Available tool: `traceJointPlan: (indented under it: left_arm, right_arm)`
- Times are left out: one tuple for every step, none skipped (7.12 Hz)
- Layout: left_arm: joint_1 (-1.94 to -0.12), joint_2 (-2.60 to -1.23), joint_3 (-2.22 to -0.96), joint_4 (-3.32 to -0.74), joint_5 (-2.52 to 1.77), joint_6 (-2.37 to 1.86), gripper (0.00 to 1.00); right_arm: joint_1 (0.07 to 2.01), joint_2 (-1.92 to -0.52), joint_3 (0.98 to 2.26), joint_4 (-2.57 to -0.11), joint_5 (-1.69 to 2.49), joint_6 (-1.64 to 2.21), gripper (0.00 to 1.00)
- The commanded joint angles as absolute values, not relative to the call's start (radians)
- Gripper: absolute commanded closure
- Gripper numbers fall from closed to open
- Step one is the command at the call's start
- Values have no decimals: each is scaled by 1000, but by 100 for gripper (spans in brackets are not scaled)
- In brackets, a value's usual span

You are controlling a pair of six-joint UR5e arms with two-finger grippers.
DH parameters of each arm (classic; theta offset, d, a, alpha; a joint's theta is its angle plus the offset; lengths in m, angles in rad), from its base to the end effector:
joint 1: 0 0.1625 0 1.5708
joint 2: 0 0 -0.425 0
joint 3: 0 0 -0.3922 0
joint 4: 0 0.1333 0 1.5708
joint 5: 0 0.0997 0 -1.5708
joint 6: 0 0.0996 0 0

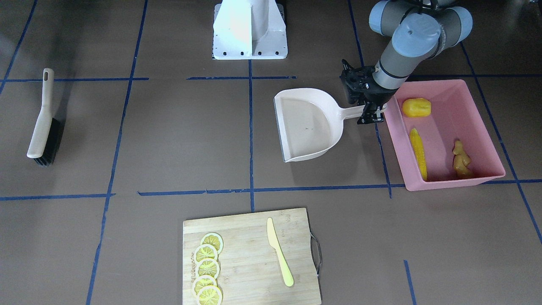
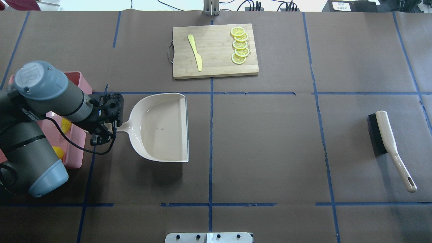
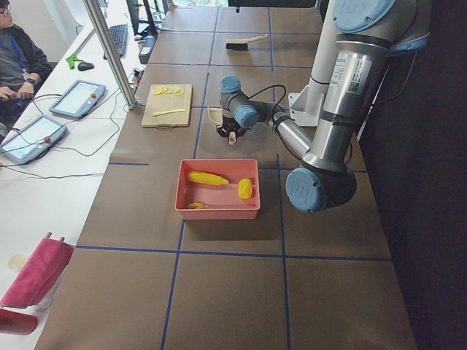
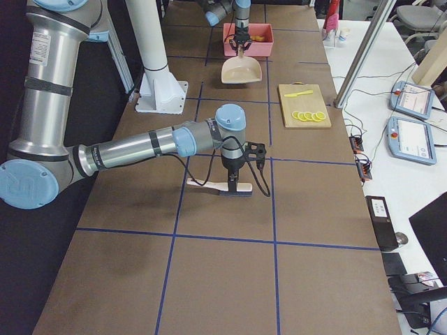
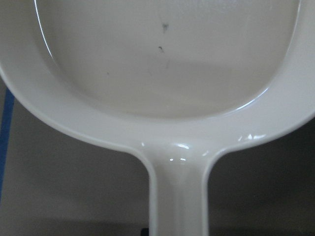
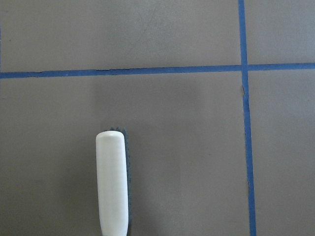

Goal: Sweep and dump trash into bin
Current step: 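Lower the dustpan flat onto the table beside the bin with the left gripper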

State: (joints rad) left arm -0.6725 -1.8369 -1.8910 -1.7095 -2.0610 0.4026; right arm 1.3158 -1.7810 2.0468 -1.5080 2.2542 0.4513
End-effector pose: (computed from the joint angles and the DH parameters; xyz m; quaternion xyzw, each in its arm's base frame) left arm 0.3931 -0.4235 0.3552 0.2778 0.3043 0.6178 0.6697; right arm -0.0350 -0.4136 0.5160 0.0303 -0.3635 0.0365 0.9304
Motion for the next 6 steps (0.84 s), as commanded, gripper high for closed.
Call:
traceJointPlan:
  left_arm:
    - [-612, -1838, -1884, -1709, -2042, 400, 93]
    - [-603, -1841, -1876, -1709, -2040, 400, 91]
    - [-603, -1870, -1853, -1709, -2042, 400, 89]
    - [-601, -1896, -1832, -1709, -2042, 400, 89]
    - [-601, -1902, -1826, -1709, -2040, 402, 89]
    - [-601, -1904, -1825, -1709, -2042, 402, 86]
  right_arm:
    - [1321, -1779, 2045, -1508, 2250, 451, 0]
    - [1322, -1779, 2043, -1508, 2250, 451, 0]
    - [1322, -1779, 2043, -1508, 2250, 451, 0]
    - [1322, -1779, 2042, -1509, 2250, 451, 0]
    - [1322, -1781, 2042, -1509, 2249, 453, 0]
    - [1322, -1779, 2040, -1509, 2249, 453, 0]
